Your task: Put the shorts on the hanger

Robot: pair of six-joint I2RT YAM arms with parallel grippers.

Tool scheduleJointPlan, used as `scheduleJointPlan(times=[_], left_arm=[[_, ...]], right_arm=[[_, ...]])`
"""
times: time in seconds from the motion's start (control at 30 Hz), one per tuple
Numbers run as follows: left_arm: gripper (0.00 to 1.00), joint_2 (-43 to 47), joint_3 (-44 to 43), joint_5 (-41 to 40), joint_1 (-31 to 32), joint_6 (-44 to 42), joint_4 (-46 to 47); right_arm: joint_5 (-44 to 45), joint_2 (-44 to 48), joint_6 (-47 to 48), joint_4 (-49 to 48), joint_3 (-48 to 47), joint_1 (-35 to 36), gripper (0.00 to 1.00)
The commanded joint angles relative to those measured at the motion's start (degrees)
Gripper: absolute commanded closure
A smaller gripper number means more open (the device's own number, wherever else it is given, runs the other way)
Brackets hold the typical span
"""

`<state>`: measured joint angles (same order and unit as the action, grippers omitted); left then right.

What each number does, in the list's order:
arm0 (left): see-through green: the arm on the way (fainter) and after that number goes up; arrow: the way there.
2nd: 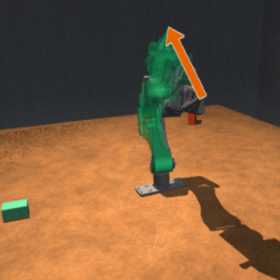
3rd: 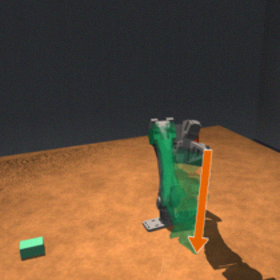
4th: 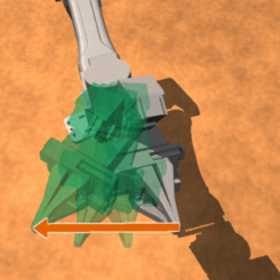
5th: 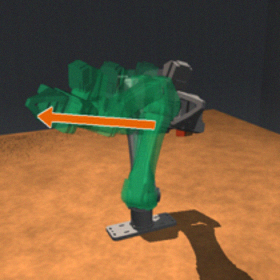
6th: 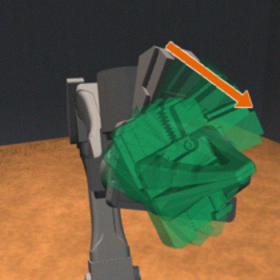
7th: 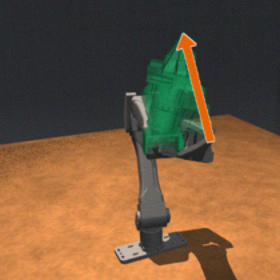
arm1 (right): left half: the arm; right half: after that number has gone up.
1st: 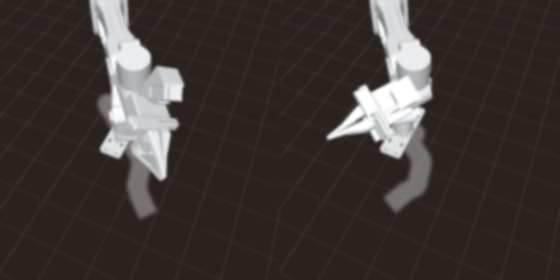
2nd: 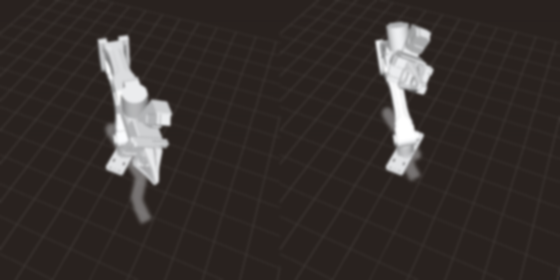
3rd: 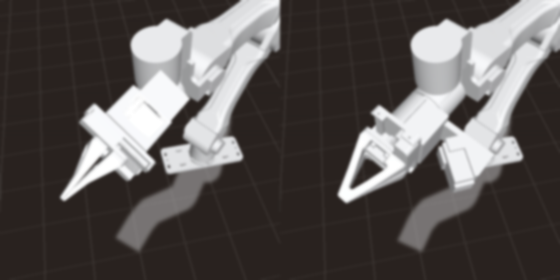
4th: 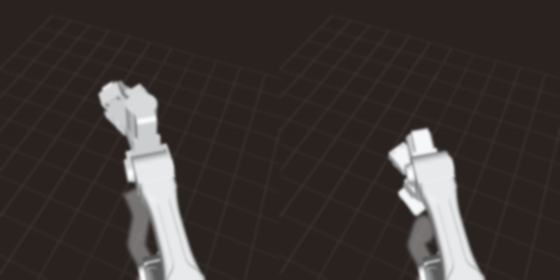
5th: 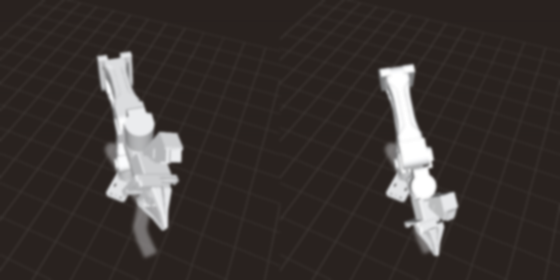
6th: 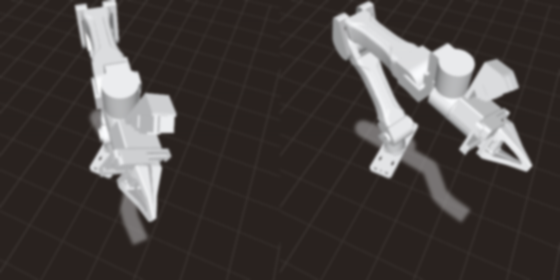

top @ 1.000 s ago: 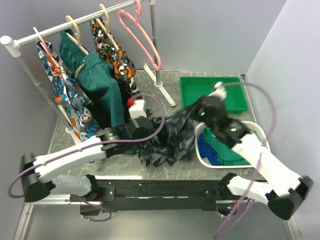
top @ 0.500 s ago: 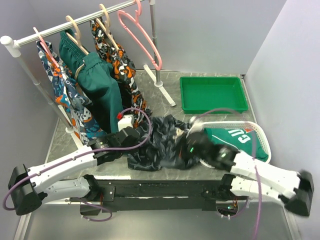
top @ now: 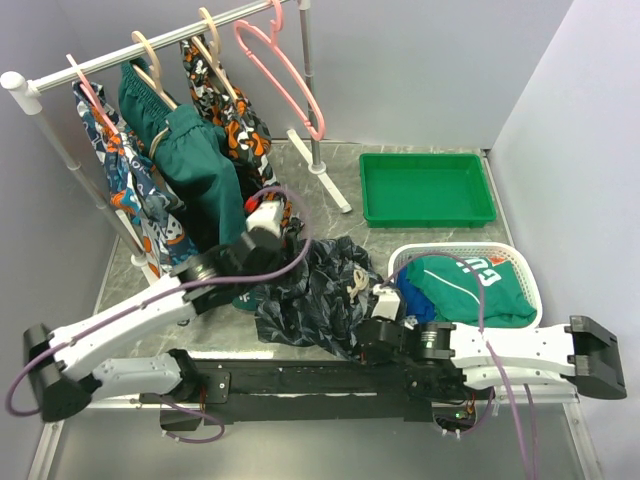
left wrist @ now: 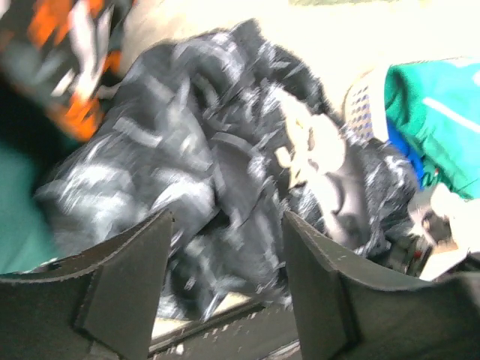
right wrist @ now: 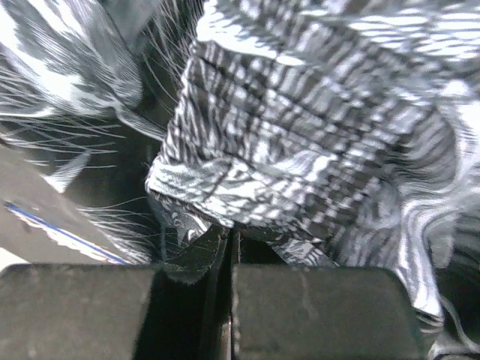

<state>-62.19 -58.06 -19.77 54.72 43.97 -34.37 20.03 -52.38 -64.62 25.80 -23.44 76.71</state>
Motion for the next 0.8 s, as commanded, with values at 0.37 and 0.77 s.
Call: scheduleJointPlan(times=[0.37, 0.77], left_arm=[[0.42, -41.8, -28.5, -4.4, 0.1, -9.1, 3.9], [0.35, -65.8, -49.3, -15.4, -0.9, -14.5, 2.1]], right_arm=[[7.4, 11.2, -8.1, 5.2, 1.7, 0.8, 1.0], [7.8, 11.9, -10.0, 5.0, 2.3, 1.3, 1.0]])
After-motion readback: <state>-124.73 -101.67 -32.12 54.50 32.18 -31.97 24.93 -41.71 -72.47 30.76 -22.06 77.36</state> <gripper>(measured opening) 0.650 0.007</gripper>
